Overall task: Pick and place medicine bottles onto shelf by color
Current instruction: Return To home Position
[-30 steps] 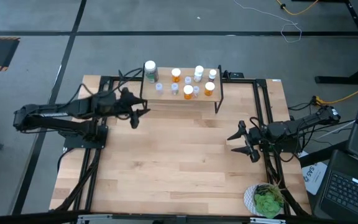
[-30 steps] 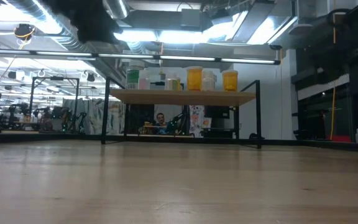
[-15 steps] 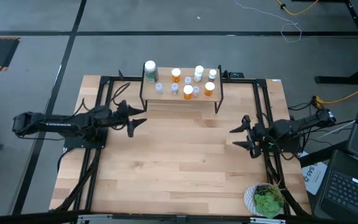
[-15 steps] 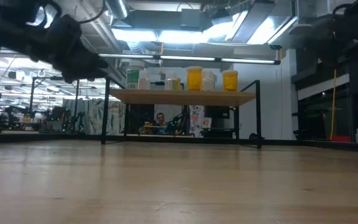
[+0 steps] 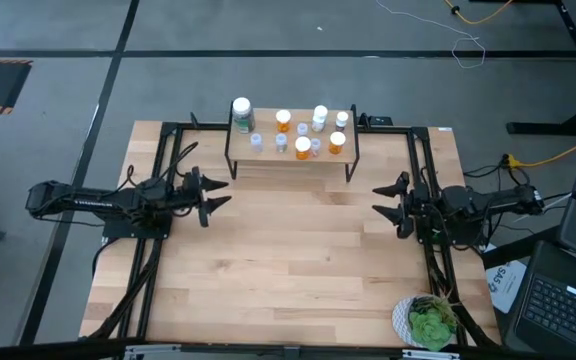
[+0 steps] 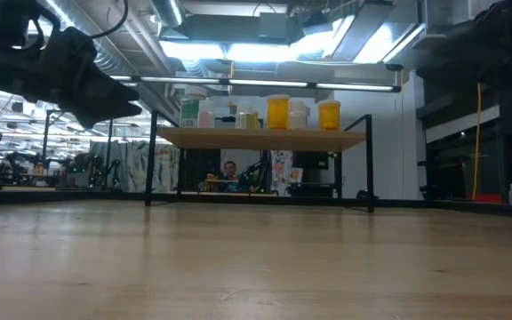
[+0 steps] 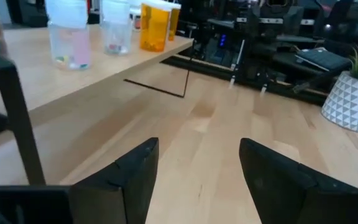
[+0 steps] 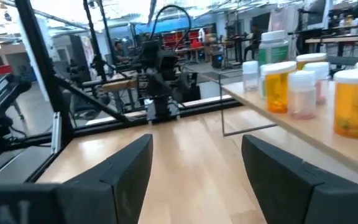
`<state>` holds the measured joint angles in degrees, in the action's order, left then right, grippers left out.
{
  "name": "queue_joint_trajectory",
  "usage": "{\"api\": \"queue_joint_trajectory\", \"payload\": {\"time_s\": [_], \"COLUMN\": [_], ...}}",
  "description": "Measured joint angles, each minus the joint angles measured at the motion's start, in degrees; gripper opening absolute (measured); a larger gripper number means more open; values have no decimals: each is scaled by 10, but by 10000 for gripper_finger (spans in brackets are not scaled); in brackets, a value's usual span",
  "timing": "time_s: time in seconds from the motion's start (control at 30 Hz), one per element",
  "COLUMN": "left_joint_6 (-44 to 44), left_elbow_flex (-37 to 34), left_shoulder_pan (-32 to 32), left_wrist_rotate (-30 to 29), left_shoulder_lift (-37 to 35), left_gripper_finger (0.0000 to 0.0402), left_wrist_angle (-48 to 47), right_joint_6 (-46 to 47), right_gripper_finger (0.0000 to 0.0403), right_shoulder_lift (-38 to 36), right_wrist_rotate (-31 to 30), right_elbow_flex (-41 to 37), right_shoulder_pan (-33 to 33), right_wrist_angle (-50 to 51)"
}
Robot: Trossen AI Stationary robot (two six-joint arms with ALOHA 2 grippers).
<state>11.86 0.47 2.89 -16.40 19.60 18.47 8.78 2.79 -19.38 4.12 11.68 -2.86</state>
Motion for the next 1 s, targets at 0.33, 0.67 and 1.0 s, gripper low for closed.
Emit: {"api": "queue_joint_trajectory", "payload": {"time_s": [0.33,0.67,1.0], "left_joint_6": [-21,-19,-19], "left_elbow_flex": [0,0,0], "left_shoulder_pan": [-5,-5,-4], "left_wrist_rotate": [0,0,0], "left_shoulder_lift": [-2,-2,-2], "left_gripper_finger": [219,219,219], "left_wrist_angle": [-28,-39,-39], "right_joint_6": [13,-19,-12], "right_gripper_finger": [248,248,248], "right_shoulder_lift": [0,0,-1], "right_wrist_rotate": [98,180,183], "right_elbow_flex": [33,30,29], "right_shoulder_pan": [-42,-52,-51], "right_wrist_angle": [82,95,132]}}
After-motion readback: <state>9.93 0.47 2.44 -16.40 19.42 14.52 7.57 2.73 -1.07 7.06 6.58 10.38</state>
